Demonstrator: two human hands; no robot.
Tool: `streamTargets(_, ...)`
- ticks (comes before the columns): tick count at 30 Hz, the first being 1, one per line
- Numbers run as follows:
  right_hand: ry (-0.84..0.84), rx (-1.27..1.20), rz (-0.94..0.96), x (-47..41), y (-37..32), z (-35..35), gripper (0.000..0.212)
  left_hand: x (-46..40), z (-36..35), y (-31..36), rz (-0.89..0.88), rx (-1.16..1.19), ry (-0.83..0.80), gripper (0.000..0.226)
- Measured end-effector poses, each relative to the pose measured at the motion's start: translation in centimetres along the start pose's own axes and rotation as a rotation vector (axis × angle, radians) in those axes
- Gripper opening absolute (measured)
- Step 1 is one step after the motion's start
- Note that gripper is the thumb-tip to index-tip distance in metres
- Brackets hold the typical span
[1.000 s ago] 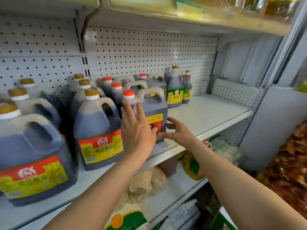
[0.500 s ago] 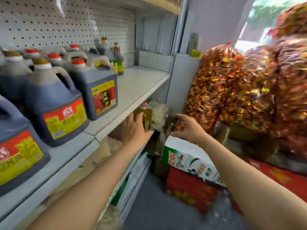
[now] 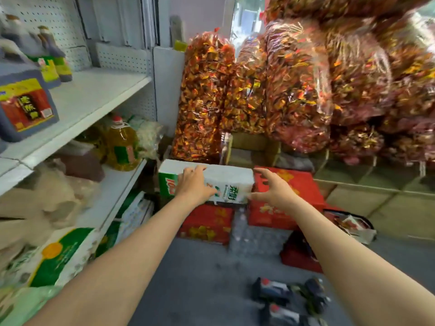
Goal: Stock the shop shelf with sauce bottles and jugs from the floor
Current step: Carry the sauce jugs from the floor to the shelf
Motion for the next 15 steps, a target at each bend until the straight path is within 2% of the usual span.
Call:
streamTargets(8, 0.01, 0.033, -0.175, 15.4, 17.0, 8.0, 0.094, 7.2, -15.4, 15.8, -0.183, 0.006, -0.165, 0.081)
streamTargets(15, 0.037, -0.013, -0.283, 21.4, 27.0, 11.2, 0.092, 9.3, -24.6, 22.4, -0.224, -0.035, -0.247, 0.076)
Point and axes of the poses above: each hand's wrist, its own x-axis away from the middle knuckle, its own z-axis out of the back of the hand, y = z × x, the point moved 3 cm from there along -x, towards the middle knuckle, and after that the axes turned 7 degrees about -y, right-handed, at the moved point
